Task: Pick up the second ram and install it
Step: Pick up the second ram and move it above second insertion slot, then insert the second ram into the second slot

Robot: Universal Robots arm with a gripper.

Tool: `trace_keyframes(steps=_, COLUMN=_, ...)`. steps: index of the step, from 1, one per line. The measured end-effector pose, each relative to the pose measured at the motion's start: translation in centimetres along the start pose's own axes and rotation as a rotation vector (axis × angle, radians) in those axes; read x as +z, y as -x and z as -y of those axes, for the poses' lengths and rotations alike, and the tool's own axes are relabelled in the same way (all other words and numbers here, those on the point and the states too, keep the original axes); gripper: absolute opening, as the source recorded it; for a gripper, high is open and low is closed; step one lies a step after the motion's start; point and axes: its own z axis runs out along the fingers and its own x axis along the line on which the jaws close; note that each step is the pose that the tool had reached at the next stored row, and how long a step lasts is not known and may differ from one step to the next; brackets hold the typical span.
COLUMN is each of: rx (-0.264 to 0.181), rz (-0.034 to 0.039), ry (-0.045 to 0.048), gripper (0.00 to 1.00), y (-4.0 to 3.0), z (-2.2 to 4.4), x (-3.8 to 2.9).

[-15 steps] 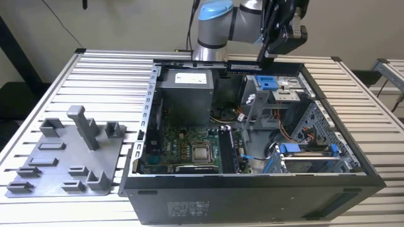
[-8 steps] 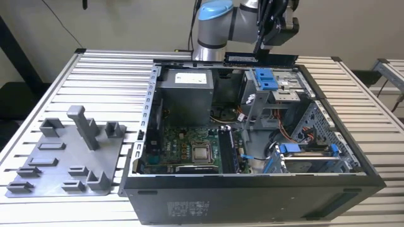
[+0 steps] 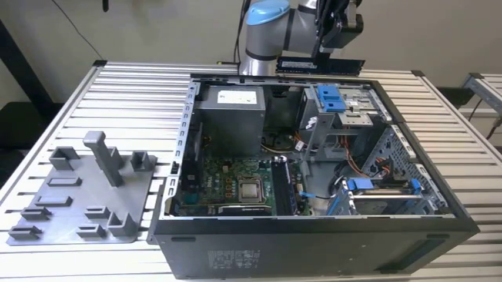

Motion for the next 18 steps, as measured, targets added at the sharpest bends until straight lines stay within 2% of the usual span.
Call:
trace_keyframes(steps=15, rx=0.000, rz=0.0005, ry=0.0000, gripper=0.13, y=0.12, z=-0.01, x=0.02)
trace_keyframes(steps=18, rx=0.000, rz=0.0006, ry=-0.0001, gripper=0.13, y=0.10, z=-0.44, x=0.02)
